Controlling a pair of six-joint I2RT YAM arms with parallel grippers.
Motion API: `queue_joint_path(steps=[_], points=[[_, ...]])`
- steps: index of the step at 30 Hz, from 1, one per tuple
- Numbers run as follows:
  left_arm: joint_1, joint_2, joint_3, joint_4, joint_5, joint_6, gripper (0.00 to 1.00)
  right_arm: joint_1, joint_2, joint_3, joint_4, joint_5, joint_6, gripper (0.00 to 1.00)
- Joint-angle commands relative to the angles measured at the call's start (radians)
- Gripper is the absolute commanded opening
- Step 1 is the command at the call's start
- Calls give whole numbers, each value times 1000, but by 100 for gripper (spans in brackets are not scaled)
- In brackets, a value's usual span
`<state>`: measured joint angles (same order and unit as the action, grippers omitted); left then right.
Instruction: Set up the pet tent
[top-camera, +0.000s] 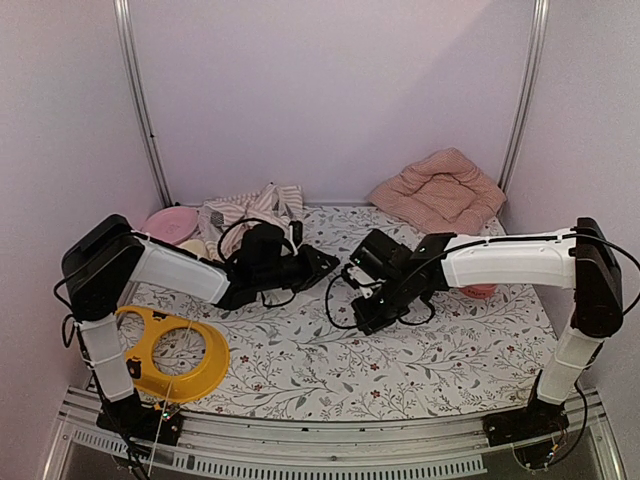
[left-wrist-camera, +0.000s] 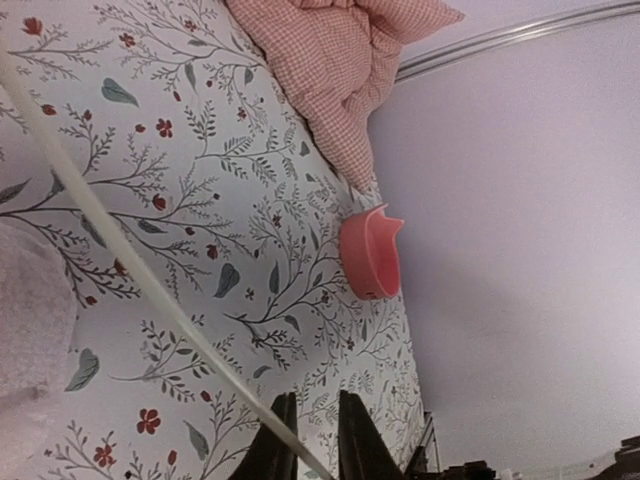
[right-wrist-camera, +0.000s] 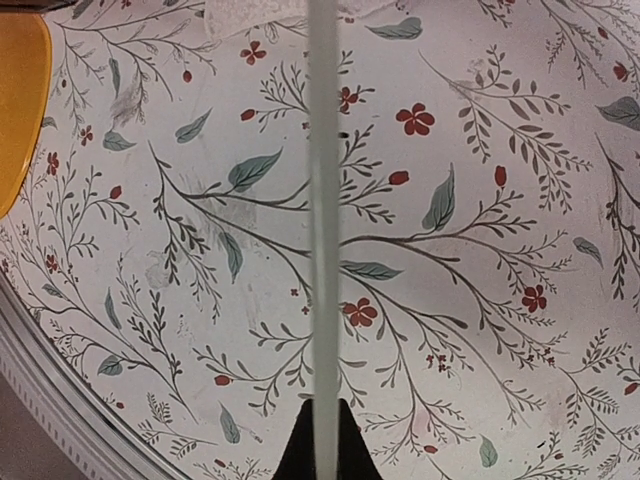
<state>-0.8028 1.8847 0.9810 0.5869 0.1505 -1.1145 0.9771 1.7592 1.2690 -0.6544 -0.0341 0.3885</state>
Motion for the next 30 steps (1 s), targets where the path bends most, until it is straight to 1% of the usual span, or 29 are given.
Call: queue_joint_path(steps=[1, 2, 3, 4, 5, 7, 8, 9, 10, 12, 13, 17, 19, 23, 28, 30], points=[[-13, 19, 20, 48, 12, -11, 0, 9, -4, 28, 72, 23, -3, 0], [-12, 14, 23, 41, 13, -6, 0, 9, -9, 23, 73, 18, -5, 0], [-11, 4, 24, 31, 11, 5, 0, 8, -16, 15, 76, 10, -7, 5], [-10, -5, 24, 13, 6, 22, 0, 9, -30, 2, 81, 3, -8, 15], [-6, -16, 22, -7, -2, 35, 0, 7, -58, -16, 95, -18, -12, 36], [4, -38, 19, -36, -5, 63, 0, 8, -110, -73, 114, -55, -21, 57], [8, -47, 18, -48, -4, 73, 0, 8, -137, -101, 118, -70, -24, 72], [13, -54, 18, -60, -2, 86, 0, 7, -165, -121, 117, -82, -24, 84], [18, -64, 16, -72, -2, 101, 0, 8, -191, -141, 114, -99, -24, 91], [29, -79, 2, -71, 1, 106, 0, 7, -245, -186, 109, -130, -30, 98], [37, -84, -2, -62, 8, 107, 0, 7, -269, -208, 106, -145, -28, 100], [48, -105, -3, -55, 17, 116, 0, 6, -340, -309, 127, -226, 7, 100], [50, -110, 5, -55, 21, 117, 0, 9, -364, -369, 184, -283, 42, 97], [52, -113, 23, -53, 24, 118, 0, 15, -401, -483, 310, -353, 127, 87], [53, -116, 44, -57, 29, 126, 0, 40, -381, -545, 408, -398, 158, 74], [55, -117, 53, -68, 29, 131, 0, 48, -378, -566, 444, -415, 171, 70]])
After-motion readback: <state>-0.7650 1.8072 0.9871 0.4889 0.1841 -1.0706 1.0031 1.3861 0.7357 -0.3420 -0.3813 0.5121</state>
